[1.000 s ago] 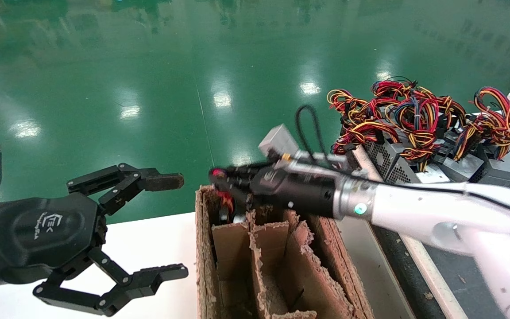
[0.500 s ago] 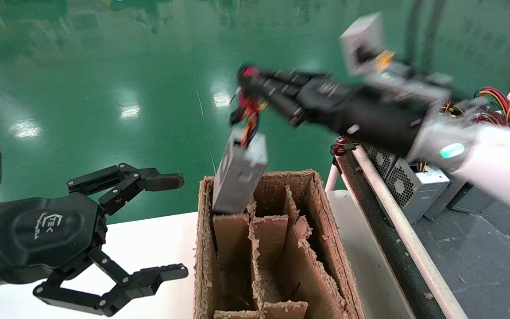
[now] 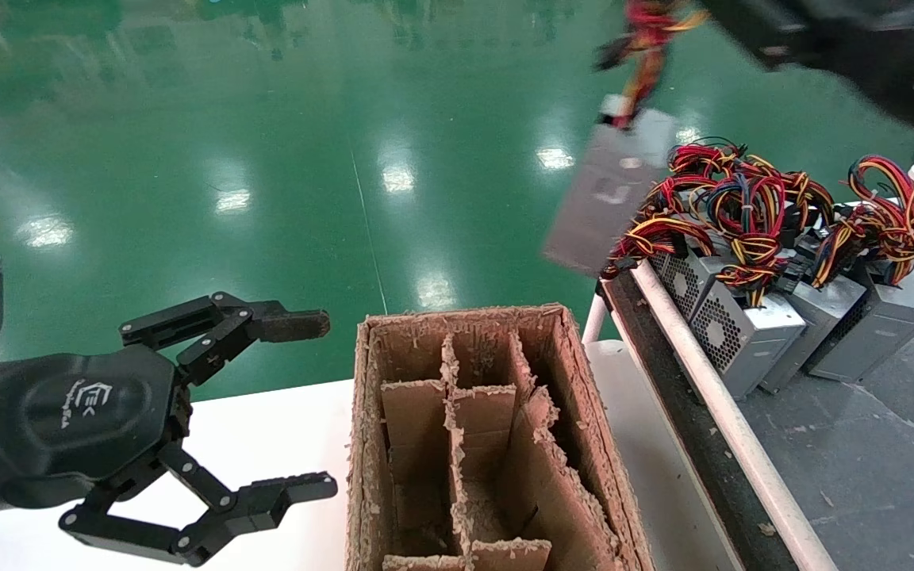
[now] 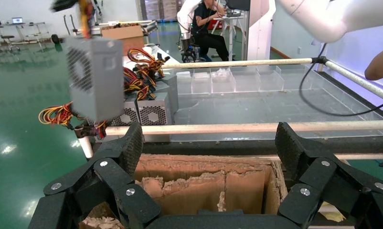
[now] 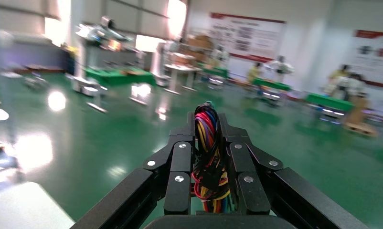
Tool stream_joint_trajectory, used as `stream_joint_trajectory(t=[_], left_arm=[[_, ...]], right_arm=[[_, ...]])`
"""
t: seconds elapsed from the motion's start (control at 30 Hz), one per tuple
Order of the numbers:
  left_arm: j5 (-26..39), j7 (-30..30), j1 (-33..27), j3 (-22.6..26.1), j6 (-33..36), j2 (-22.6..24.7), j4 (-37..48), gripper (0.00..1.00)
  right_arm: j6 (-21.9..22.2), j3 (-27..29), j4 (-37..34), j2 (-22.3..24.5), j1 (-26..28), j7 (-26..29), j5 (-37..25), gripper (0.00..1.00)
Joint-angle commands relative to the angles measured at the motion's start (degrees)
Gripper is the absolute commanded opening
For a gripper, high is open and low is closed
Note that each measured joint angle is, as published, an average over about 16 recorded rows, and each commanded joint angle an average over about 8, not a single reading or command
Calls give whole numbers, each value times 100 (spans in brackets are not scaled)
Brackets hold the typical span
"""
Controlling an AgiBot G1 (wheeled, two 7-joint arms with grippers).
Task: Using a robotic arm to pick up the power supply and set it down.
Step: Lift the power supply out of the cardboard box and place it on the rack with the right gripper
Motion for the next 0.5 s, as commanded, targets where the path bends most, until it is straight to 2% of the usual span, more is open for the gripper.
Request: stream_joint_trajectory(t=[0.03,0.2,0.5], left_arm=[[0,0,0,0,0,0,0,100],[0,0,0,0,0,0,0,100],[0,0,0,0,0,0,0,100]], right_arm=[[154,102,207,296,-87,131,-48,0],[191,316,281,943,-501,321,16,0],[-228,836,267,1901,-1388,346,601,0]])
